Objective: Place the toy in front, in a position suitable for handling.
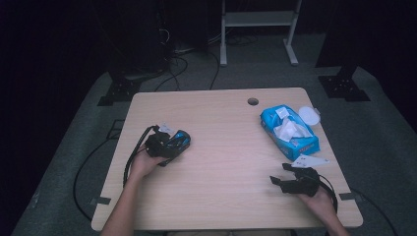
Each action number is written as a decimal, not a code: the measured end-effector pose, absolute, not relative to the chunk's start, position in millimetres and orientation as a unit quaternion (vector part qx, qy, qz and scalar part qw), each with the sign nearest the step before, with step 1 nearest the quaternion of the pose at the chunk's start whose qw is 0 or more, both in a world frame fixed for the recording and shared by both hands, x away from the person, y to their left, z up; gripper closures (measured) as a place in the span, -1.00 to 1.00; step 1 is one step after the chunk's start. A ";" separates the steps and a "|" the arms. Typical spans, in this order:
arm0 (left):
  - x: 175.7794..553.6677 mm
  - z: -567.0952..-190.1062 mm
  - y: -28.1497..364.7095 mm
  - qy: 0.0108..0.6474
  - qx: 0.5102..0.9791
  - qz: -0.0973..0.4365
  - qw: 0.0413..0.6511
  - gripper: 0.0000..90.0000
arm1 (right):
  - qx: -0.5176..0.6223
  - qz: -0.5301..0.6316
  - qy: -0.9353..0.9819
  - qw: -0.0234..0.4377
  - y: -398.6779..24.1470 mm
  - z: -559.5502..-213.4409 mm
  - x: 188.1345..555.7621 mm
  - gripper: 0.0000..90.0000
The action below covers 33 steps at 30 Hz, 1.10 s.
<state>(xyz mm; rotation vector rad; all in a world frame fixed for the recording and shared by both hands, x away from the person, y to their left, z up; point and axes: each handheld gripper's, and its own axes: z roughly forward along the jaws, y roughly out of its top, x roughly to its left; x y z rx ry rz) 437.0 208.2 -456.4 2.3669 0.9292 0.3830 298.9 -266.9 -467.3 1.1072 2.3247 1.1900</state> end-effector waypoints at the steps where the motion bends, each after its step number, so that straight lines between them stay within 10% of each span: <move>1: 436.9 -456.0 208.0 0.347 0.883 0.143 0.283 -0.39 | 0.385 0.414 0.811 0.152 -266.9 -467.3 298.9 -0.42; 33: 404.1 -418.1 111.5 0.221 0.904 0.114 0.347 -0.39 | 0.385 0.413 0.810 0.156 -265.9 -466.9 299.4 -0.42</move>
